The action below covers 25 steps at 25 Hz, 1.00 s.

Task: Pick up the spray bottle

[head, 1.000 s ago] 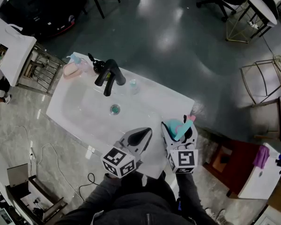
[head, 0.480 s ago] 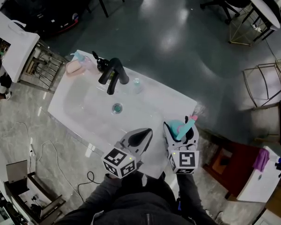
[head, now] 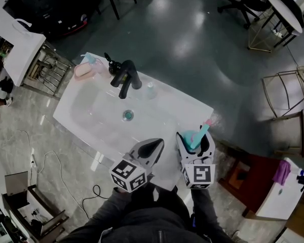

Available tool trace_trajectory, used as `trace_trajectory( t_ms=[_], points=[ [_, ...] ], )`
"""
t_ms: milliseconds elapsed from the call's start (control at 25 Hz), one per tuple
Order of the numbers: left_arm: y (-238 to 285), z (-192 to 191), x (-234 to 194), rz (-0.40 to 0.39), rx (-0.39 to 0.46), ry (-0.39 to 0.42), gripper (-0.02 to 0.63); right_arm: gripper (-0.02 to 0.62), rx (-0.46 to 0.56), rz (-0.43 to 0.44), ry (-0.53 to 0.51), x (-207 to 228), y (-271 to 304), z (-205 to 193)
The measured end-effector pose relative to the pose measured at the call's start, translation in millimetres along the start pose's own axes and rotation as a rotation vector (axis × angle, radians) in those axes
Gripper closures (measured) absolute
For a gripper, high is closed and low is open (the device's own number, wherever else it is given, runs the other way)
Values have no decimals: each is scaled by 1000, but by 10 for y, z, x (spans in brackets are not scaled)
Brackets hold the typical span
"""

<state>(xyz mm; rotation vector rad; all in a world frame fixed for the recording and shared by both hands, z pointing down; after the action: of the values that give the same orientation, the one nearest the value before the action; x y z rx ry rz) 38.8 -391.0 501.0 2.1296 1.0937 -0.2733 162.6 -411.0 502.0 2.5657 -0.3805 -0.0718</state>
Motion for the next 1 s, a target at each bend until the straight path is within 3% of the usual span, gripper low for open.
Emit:
trace_trajectory(
  t_ms=[520, 1000],
  points=[
    [-244, -164, 261, 23, 52, 15, 598, 265, 39, 26, -80, -279, -399, -2],
    [-515, -359, 755, 31, 102, 56, 598, 265, 196, 63, -80, -510, -1204, 148]
  ],
)
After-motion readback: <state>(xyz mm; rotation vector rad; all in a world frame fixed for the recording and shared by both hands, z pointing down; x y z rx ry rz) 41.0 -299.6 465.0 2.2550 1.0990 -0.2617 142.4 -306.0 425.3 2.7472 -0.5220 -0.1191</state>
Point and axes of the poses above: the fingertips, and each gripper's own axes: y forward along the fingers, x to its right, z out of its top, the point moved 3 cm from there along -y, backward along the fingers, and after that the axes turned 15 degrees about -x, right-handed, at the moved point
